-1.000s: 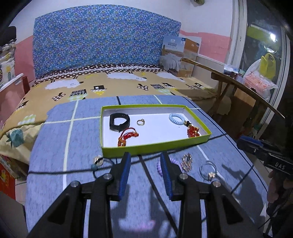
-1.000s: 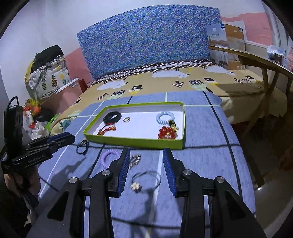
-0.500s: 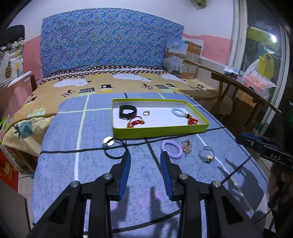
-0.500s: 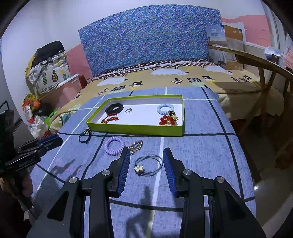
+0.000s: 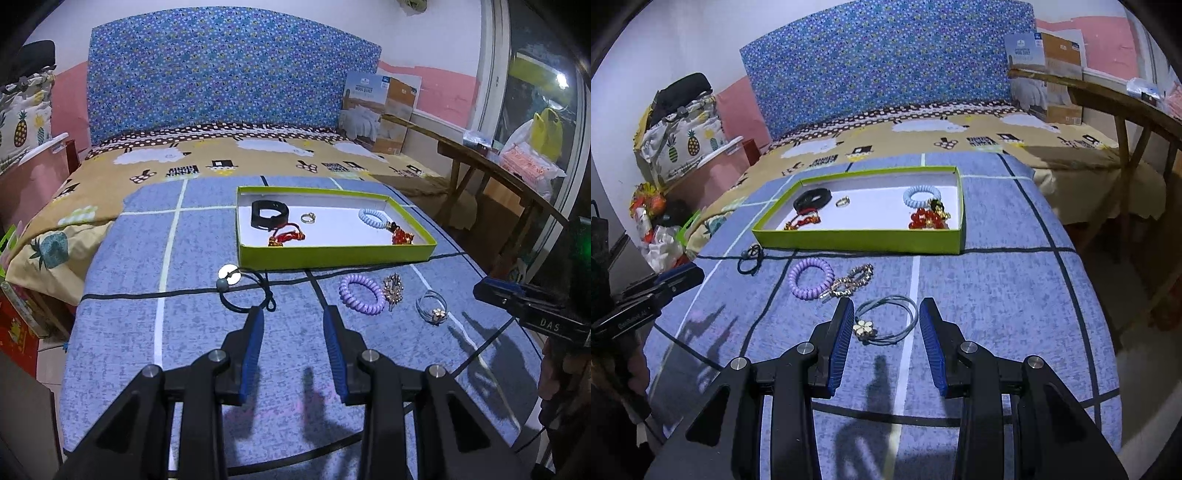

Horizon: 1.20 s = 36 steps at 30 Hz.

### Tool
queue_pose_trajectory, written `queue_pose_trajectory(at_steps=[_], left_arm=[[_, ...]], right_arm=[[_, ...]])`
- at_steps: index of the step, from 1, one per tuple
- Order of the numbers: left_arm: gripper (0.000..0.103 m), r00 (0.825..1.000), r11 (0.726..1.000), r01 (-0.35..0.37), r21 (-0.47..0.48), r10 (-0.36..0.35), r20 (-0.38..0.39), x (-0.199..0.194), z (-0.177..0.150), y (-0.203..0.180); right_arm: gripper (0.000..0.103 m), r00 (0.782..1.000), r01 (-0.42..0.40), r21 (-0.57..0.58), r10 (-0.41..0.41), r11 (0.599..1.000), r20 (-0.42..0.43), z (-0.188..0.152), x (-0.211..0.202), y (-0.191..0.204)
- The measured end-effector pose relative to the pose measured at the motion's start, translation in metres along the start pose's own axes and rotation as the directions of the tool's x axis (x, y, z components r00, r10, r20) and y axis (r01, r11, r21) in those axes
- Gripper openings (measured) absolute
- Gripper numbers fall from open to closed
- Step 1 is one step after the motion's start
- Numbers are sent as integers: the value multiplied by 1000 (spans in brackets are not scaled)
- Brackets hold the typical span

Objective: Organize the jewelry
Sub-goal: 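Grasp the purple coil hair tie with the left gripper while the right grasps the grey flower hair tie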

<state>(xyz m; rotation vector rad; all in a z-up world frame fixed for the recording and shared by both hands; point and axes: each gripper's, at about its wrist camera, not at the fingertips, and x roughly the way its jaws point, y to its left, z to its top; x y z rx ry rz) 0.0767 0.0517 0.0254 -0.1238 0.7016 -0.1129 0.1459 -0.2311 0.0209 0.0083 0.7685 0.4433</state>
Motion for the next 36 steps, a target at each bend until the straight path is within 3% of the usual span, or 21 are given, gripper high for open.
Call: queue_pose_trajectory(at_steps=[16, 23, 31, 32, 34, 36], left_arm=[[35, 988, 995, 86, 53, -78, -132, 63, 14, -30], [35, 981, 994, 94, 56, -83, -172, 89, 21, -40], [35, 975, 992, 63, 109, -38, -218, 111, 21, -57], [35, 977, 991, 54, 126, -27, -212, 111, 21, -60], [29, 978, 988, 39, 147, -8, -207, 111, 19, -64], [17, 979, 987, 30, 158, 3, -202, 111, 19, -66]], right_arm=[[38, 995, -51, -75, 44, 996, -95, -9, 36, 20], [38, 992, -43, -101, 30, 994, -122, -11, 48, 22], [37, 988, -28, -143, 5, 989, -156, -11, 59, 24], [35, 988, -25, -151, 1, 988, -155, -11, 60, 25], [18, 988, -15, -167, -11, 986, -156, -12, 60, 25], [18, 988, -16, -169, -11, 985, -155, -12, 60, 25]])
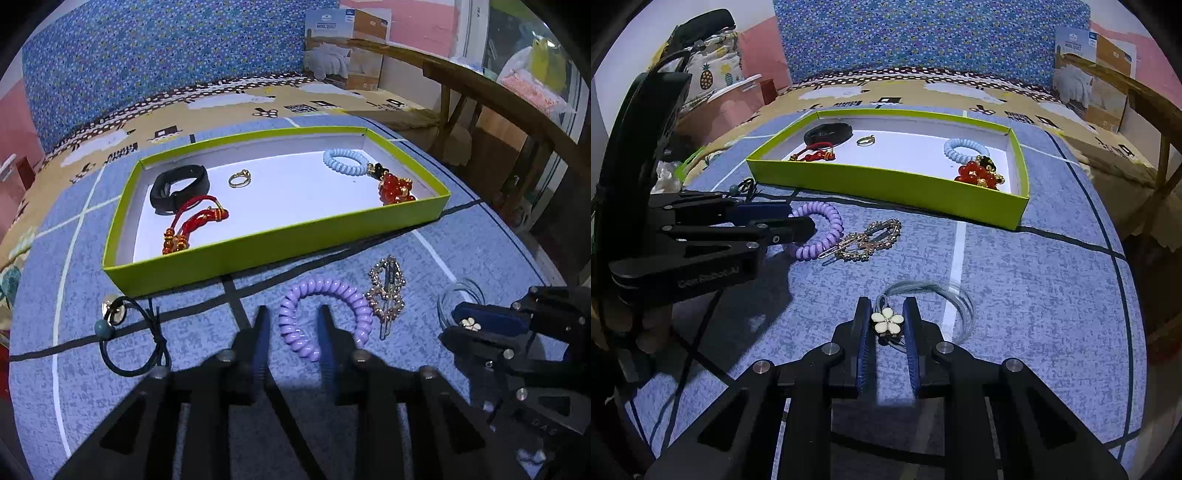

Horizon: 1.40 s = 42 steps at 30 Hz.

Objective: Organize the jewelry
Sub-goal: 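Grasp the purple coil hair tie with the left gripper while the right grasps the grey flower hair tie, then carry both hair ties into the box and open both grippers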

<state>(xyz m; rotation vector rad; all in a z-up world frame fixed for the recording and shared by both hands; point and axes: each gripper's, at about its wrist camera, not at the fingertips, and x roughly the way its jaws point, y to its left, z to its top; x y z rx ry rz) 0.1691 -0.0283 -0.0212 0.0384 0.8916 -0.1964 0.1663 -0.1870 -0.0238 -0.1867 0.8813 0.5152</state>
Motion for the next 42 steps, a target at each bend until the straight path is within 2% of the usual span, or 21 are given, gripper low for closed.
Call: queue_pose_trajectory(at_steps=[1, 9, 17, 30, 42], left_arm=[[12, 1000, 1000, -4, 0, 4, 0, 0, 0, 0], [10, 998, 998, 59, -32, -59, 19, -10, -7, 9], [10, 995, 994, 86, -62, -82, 65, -32, -16, 13], [10, 987, 996, 61, -59, -52, 151, -60, 10, 25], [10, 988, 996, 45, -73, -34, 151, -45, 35, 39]], right_arm=[[18, 1000, 2, -2, -2, 1000, 2, 0, -1, 0], [17, 999, -3, 13, 2, 1000, 37, -2, -12, -3], [17, 996, -13, 41, 9, 999, 86, -3, -26, -7], [17, 987, -9, 8, 7, 1000, 160, 20, -46, -7], [17, 981, -25, 6, 24, 1000, 195, 61, -34, -23]])
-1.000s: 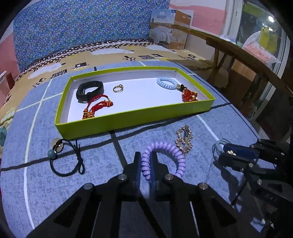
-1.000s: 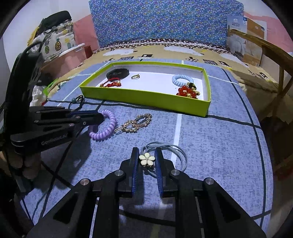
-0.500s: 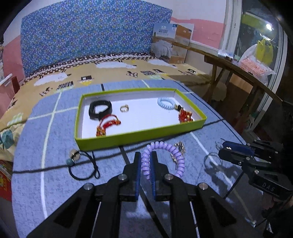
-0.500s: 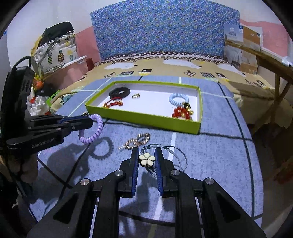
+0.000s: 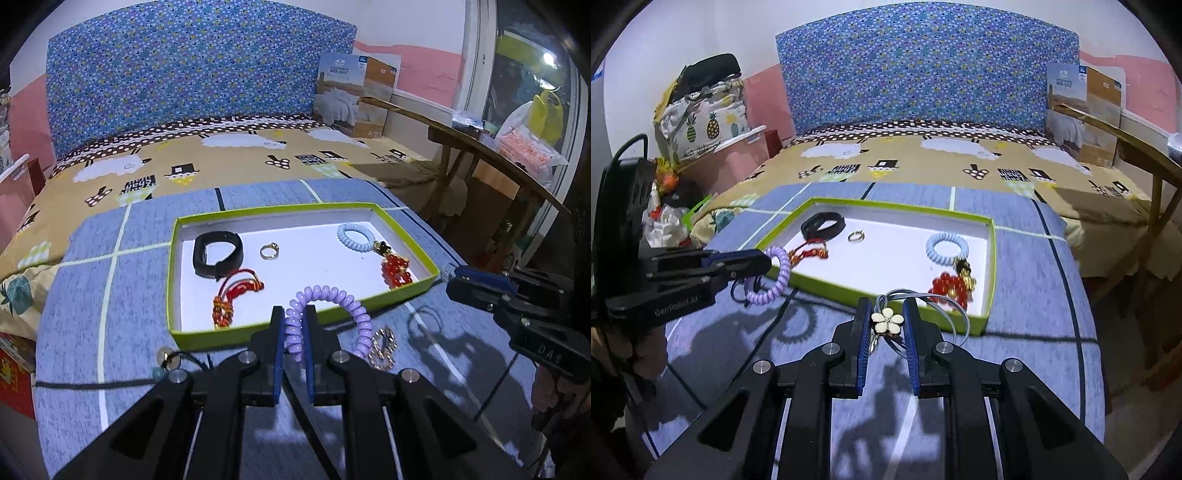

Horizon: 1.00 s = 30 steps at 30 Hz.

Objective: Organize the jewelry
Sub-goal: 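Carry both hair ties into the box and open both grippers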

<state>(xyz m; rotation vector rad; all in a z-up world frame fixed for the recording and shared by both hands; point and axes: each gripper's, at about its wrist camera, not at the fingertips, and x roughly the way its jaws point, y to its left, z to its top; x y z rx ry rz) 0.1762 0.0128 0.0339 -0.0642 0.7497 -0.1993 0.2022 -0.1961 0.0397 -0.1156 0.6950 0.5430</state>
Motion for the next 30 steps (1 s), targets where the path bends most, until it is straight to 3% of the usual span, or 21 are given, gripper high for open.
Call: queue_pose_trajectory(at_steps=[12, 21, 30], left_arm=[[10, 999, 1000, -26, 13, 26, -22, 40, 31, 8], [10, 996, 999, -35, 20, 37, -82, 76, 34, 10], [11, 993, 999, -39, 34, 43, -112, 92, 29, 11]], right_arm=[[17, 1000, -16, -14, 16, 1000, -24, 38, 54, -11], [17, 996, 3, 11, -2, 1000, -92, 40, 100, -26], [18, 990, 5, 27, -1, 1000, -144, 36, 117, -36]])
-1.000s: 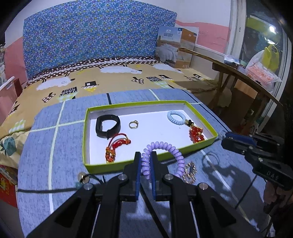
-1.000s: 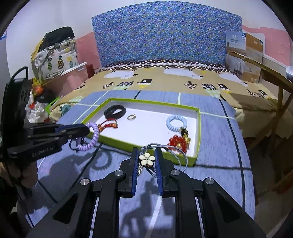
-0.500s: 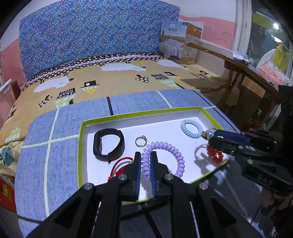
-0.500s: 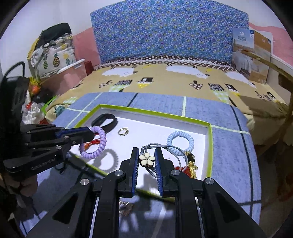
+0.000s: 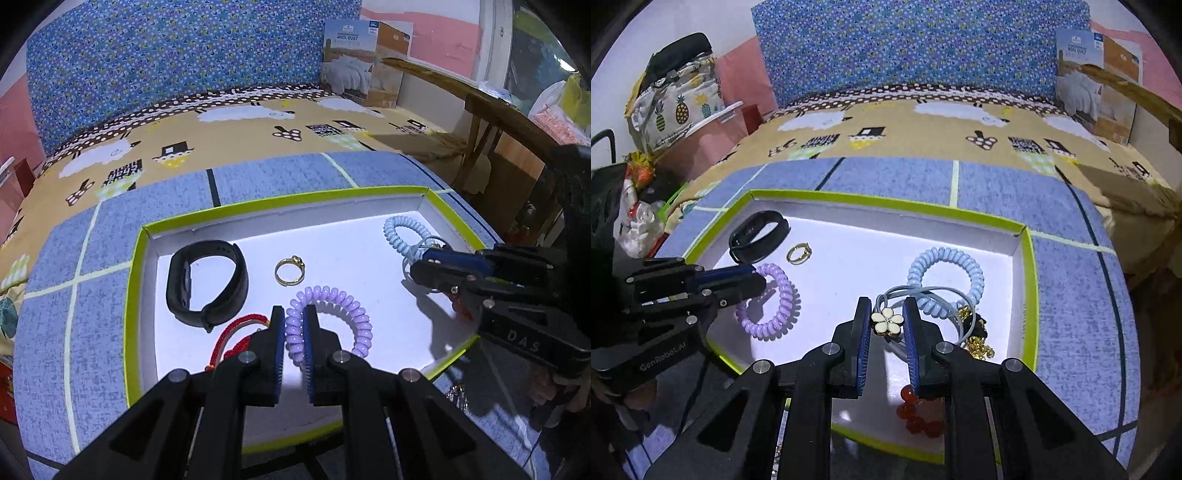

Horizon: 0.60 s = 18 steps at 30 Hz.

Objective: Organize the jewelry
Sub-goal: 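Carry both hair ties into the box and open both grippers, then withdraw both grippers toward the black beaded hair tie and gold hair clip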

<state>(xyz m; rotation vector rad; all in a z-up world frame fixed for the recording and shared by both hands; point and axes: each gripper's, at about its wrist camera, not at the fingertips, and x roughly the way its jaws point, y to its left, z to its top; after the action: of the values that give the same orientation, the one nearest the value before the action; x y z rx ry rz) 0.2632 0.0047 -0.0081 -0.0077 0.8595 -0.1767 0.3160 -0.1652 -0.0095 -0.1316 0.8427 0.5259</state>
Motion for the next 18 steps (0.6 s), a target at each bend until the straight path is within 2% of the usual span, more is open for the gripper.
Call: queue_pose_trajectory(at_steps=[5, 7, 9, 12, 16, 18], left_arm=[[13, 1000, 1000, -4, -8, 4, 3, 1, 0, 0], [27, 1000, 1000, -8, -9, 8, 5, 0, 0, 0], [33, 1000, 1000, -9, -14, 9, 6, 0, 0, 0], [34, 1000, 1000, -8, -28, 9, 4, -2, 0, 2], [34, 1000, 999, -10, -43, 11, 21, -11, -2, 7], [34, 999, 999, -14, -44, 16, 39, -21, -4, 7]], right_arm=[[18, 1000, 4, 1, -4, 1000, -29, -2, 8, 0], [18, 1000, 10, -5, -10, 1000, -29, -2, 8, 0], [18, 999, 16, -11, -16, 1000, -30, -2, 8, 1], [20, 999, 26, -12, -26, 1000, -25, -2, 5, 2], [31, 1000, 30, -20, -30, 999, 4, -2, -7, 5], [31, 999, 33, -21, -33, 999, 27, -3, -17, 8]])
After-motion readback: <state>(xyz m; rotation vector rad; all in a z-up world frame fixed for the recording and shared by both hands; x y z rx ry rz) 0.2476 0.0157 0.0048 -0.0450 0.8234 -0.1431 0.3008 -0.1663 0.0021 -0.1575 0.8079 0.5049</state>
